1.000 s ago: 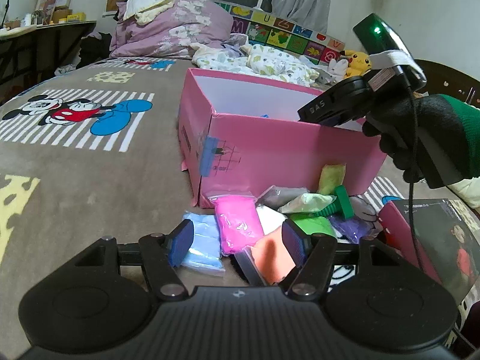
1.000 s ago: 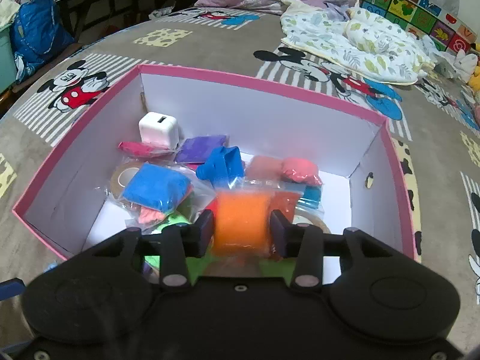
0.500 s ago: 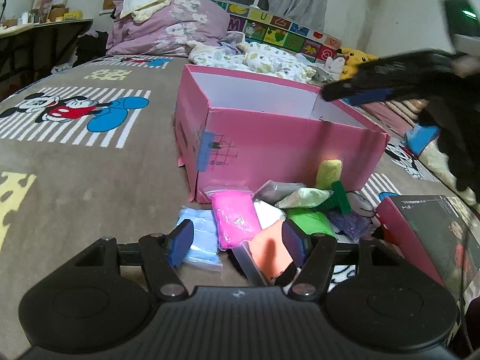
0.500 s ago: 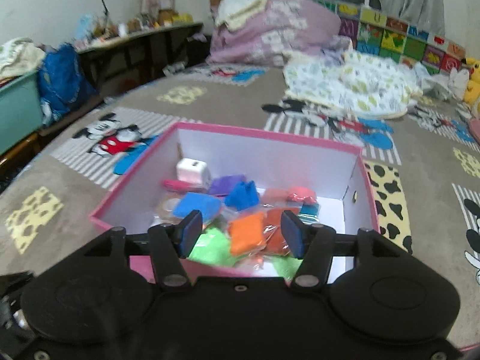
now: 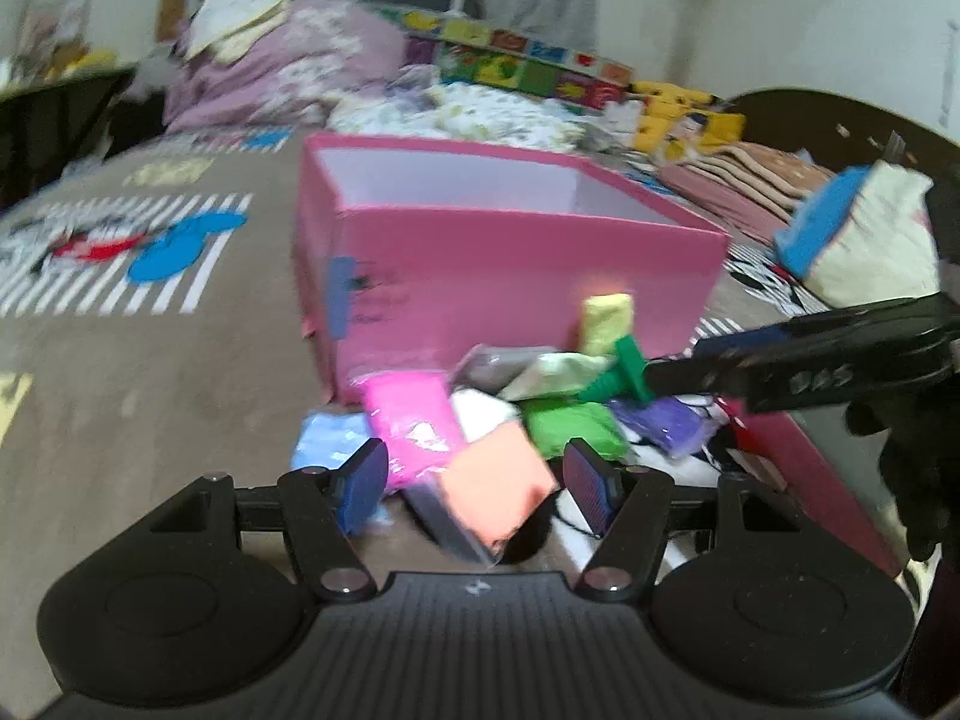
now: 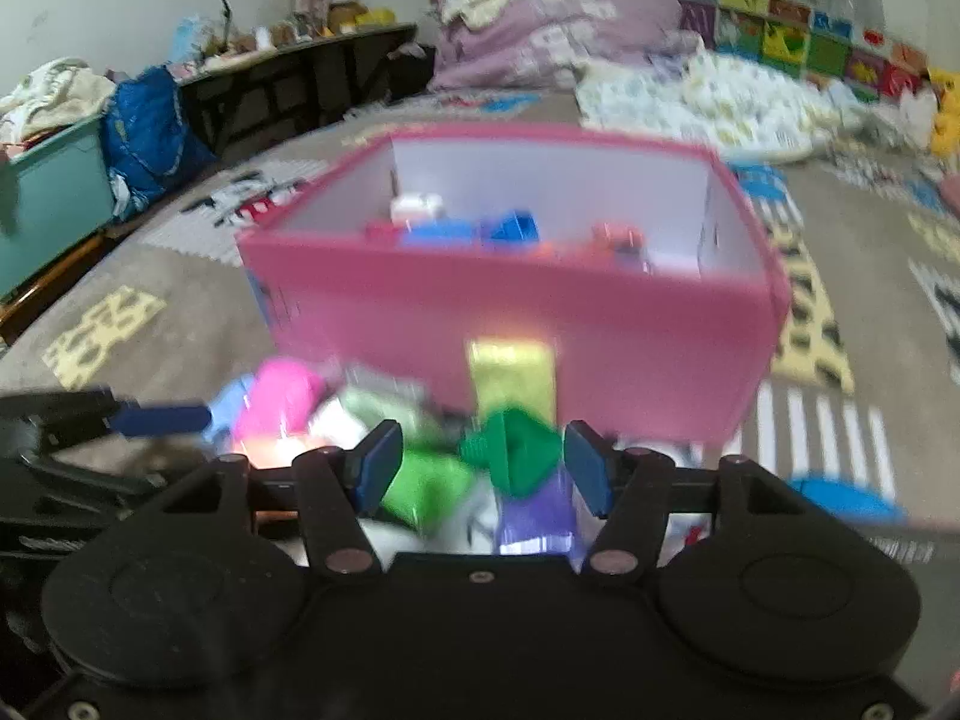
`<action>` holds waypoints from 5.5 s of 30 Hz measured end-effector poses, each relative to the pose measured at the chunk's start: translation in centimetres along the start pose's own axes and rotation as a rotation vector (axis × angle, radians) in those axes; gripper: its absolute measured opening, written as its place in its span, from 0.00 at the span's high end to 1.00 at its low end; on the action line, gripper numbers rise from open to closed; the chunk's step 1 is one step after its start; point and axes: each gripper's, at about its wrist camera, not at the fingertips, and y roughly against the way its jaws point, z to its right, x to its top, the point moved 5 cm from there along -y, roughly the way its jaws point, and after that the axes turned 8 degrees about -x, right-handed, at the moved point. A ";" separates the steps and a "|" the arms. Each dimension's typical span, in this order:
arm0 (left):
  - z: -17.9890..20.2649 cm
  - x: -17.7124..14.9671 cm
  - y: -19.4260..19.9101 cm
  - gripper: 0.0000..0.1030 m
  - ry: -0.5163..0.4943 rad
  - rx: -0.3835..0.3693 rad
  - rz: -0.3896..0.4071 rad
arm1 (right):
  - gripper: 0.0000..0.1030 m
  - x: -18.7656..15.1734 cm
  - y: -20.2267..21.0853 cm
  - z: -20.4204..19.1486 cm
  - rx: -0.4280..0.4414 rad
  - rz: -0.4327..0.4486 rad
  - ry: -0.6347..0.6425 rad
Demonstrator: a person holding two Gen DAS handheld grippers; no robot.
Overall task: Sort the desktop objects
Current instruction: 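Grasp the peach clay packet with the left gripper while the right gripper grasps the purple packet, then carry the peach clay packet with the left gripper into the pink box and release, then hold the purple clay packet in the right gripper above the pile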
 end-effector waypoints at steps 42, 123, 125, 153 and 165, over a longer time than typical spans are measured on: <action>2.7 -1.9 -2.2 0.59 -0.200 -0.049 -0.206 | 0.61 -4.1 -1.3 0.3 0.006 -0.106 0.043; 1.5 13.5 -0.7 0.62 -0.011 0.236 -0.033 | 0.63 -5.4 -0.5 0.3 0.148 -0.027 -0.070; 0.9 14.3 -1.7 0.62 -0.007 0.245 -0.041 | 0.63 -5.4 -0.6 0.3 0.149 -0.031 -0.068; -3.9 14.5 -14.1 0.62 0.044 0.331 -0.383 | 0.62 -6.0 -1.1 0.6 0.166 -0.042 -0.082; -2.9 14.5 -12.9 0.45 0.037 0.286 -0.375 | 0.62 -6.1 -1.1 0.7 0.166 -0.041 -0.081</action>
